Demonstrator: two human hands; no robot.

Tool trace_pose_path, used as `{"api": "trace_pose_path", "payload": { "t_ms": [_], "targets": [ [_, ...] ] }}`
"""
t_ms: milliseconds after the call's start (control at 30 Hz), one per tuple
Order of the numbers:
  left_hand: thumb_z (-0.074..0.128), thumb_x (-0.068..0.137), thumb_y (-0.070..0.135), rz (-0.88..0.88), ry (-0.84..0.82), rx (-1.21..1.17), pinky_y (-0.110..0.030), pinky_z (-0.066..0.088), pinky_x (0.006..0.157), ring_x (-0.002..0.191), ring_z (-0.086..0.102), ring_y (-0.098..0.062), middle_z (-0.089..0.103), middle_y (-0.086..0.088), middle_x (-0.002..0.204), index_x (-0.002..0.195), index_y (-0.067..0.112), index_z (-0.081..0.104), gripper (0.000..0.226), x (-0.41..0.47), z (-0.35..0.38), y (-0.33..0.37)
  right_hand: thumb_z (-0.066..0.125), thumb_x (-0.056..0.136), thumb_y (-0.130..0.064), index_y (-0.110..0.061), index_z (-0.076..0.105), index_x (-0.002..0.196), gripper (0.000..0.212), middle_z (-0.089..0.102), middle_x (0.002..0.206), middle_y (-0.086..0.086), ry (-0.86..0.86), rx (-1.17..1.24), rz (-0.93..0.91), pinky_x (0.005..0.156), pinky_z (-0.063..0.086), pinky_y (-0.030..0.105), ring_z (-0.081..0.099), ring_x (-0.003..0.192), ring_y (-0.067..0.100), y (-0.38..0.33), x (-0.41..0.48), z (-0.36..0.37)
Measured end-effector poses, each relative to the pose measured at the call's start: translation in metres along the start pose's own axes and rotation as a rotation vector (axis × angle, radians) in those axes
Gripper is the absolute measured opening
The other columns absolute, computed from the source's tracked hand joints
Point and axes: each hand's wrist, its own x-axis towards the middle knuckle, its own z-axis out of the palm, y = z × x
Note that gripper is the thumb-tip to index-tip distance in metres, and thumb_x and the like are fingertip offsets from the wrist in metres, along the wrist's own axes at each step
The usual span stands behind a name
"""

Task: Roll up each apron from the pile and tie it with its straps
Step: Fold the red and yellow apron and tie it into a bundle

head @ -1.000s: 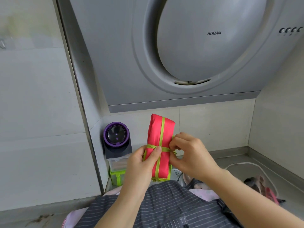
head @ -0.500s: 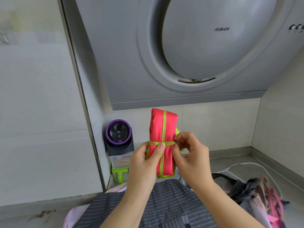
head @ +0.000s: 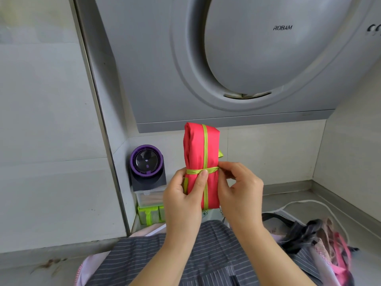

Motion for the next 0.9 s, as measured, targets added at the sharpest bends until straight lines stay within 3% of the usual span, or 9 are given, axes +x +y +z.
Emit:
{"api": "trace_pose_path", "payload": {
  "t_ms": [133, 300, 400, 533, 767, 900],
  "targets": [
    [0.062, 0.076, 0.049, -0.088, -0.022, -0.030, -0.037, 0.058, 0.075, 0.080, 0.068, -0.016, 0.072, 0.002, 0.083, 0.088, 0.029, 0.068, 0.025, 0.008, -0.003, -0.004, 0.063, 0.078, -0.009, -0.005, 0.073, 0.085, 0.012, 0.069, 0.075, -0.001, -0.106, -0.103, -0.134, 0.067, 0.046, 0.004, 0.057, 0.070, 0.003, 0.009, 0.011, -0.005],
    [0.065, 0.077, 0.043, -0.234, -0.095, -0.099, -0.034, 0.058, 0.075, 0.082, 0.071, -0.016, 0.074, 0.001, 0.086, 0.090, 0.024, 0.070, 0.024, 0.016, -0.008, -0.006, 0.073, 0.073, -0.002, -0.007, 0.071, 0.078, 0.007, 0.066, 0.069, -0.004, -0.323, -0.071, -0.182, 0.067, 0.049, 0.010, 0.058, 0.064, 0.008, 0.017, 0.031, -0.013],
    [0.069, 0.067, 0.043, -0.394, -0.214, -0.180, -0.039, 0.054, 0.080, 0.086, 0.072, -0.022, 0.075, -0.005, 0.091, 0.094, 0.019, 0.071, 0.036, 0.024, -0.017, -0.007, 0.073, 0.074, 0.000, -0.011, 0.067, 0.074, 0.012, 0.066, 0.067, 0.000, -0.574, -0.027, -0.119, 0.066, 0.050, 0.018, 0.059, 0.070, 0.013, 0.016, 0.044, -0.023],
    [0.069, 0.069, 0.034, -0.552, -0.366, -0.248, -0.037, 0.054, 0.078, 0.082, 0.071, -0.020, 0.074, -0.010, 0.095, 0.101, 0.012, 0.070, 0.039, 0.029, -0.028, -0.008, 0.074, 0.077, -0.005, -0.021, 0.061, 0.068, 0.023, 0.064, 0.065, 0.001, -0.819, 0.020, -0.042, 0.063, 0.048, 0.023, 0.055, 0.060, 0.011, 0.013, 0.053, -0.034],
    [0.064, 0.074, 0.028, -0.639, -0.473, -0.354, -0.028, 0.057, 0.061, 0.069, 0.069, -0.016, 0.073, -0.009, 0.085, 0.101, 0.008, 0.068, 0.033, 0.034, -0.031, -0.005, 0.074, 0.073, -0.024, -0.012, 0.064, 0.067, 0.017, 0.058, 0.056, -0.008, -0.950, 0.209, 0.162, 0.053, 0.041, 0.018, 0.048, 0.054, 0.003, 0.002, 0.063, -0.045],
    [0.066, 0.072, 0.026, -0.648, -0.489, -0.355, -0.032, 0.058, 0.070, 0.073, 0.070, -0.019, 0.073, -0.012, 0.088, 0.098, 0.007, 0.070, 0.032, 0.036, -0.032, -0.004, 0.072, 0.077, -0.025, -0.019, 0.065, 0.071, 0.010, 0.062, 0.063, -0.007, -1.060, 0.206, 0.215, 0.060, 0.045, 0.021, 0.053, 0.061, 0.008, 0.003, 0.070, -0.048]
  ]
}}
